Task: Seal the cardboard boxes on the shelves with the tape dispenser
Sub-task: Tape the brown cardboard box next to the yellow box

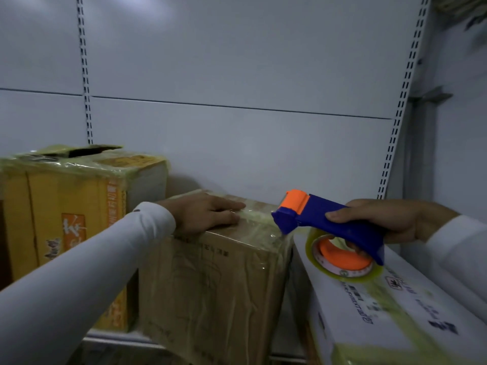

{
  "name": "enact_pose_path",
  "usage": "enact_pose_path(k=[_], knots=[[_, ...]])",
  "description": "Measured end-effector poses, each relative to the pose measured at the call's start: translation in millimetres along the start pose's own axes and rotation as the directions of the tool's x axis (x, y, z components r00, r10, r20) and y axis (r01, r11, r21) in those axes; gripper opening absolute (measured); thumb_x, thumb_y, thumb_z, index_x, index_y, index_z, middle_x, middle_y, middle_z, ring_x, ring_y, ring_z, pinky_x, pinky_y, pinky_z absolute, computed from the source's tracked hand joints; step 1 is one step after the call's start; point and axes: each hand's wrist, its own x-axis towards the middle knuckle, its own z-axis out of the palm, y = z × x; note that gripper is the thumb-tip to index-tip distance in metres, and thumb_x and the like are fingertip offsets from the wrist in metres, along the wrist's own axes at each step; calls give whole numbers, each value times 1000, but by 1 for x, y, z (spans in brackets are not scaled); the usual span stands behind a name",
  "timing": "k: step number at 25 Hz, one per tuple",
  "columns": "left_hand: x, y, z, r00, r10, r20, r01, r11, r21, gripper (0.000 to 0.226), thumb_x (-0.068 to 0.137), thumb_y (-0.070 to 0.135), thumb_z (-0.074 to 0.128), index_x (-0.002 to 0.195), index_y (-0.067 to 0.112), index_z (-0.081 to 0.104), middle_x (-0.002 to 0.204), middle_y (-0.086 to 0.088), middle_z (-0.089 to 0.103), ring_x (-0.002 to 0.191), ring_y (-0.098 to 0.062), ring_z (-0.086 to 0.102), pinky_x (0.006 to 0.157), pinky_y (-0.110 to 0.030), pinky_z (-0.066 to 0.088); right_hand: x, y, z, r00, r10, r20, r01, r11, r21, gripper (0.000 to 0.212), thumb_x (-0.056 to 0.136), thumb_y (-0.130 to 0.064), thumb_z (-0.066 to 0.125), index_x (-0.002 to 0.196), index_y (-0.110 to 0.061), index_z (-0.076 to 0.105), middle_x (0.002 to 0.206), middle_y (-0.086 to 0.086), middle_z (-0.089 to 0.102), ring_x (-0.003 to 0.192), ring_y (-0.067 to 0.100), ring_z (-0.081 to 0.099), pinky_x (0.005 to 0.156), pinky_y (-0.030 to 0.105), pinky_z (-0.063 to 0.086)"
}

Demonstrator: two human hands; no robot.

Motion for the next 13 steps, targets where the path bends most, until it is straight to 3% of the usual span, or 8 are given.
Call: enact_pose_path(k=[3, 7, 13], knots=[[1, -9, -3, 995, 96, 12, -96, 995, -10, 57, 77, 79, 33, 131, 61, 35, 145, 18, 41, 133, -6, 37, 113, -29, 22, -19, -3, 20, 999, 24, -33, -23, 999, 35, 64, 42, -59, 92, 78, -10, 74, 70, 10, 69, 54, 15, 64, 49, 22, 51], [2, -23, -7, 982, 184, 43, -183, 983, -28, 49, 85, 70, 39, 132, 56, 39, 145, 17, 41, 133, -8, 37, 113, -29, 21, -41, -5, 54, 989, 76, -126, -65, 994, 88, 46, 60, -48, 81, 86, -10, 74, 78, 10, 71, 60, 16, 67, 52, 24, 52], [-3, -25, -13, 955, 290, 63, -291, 957, 5, 48, 90, 63, 40, 136, 48, 42, 145, 18, 40, 131, -5, 35, 105, -22, 19, -81, 4, 90, 942, 206, -264, -189, 978, 90, 55, 73, -50, 79, 103, -4, 74, 100, 20, 74, 79, 25, 71, 66, 30, 56]])
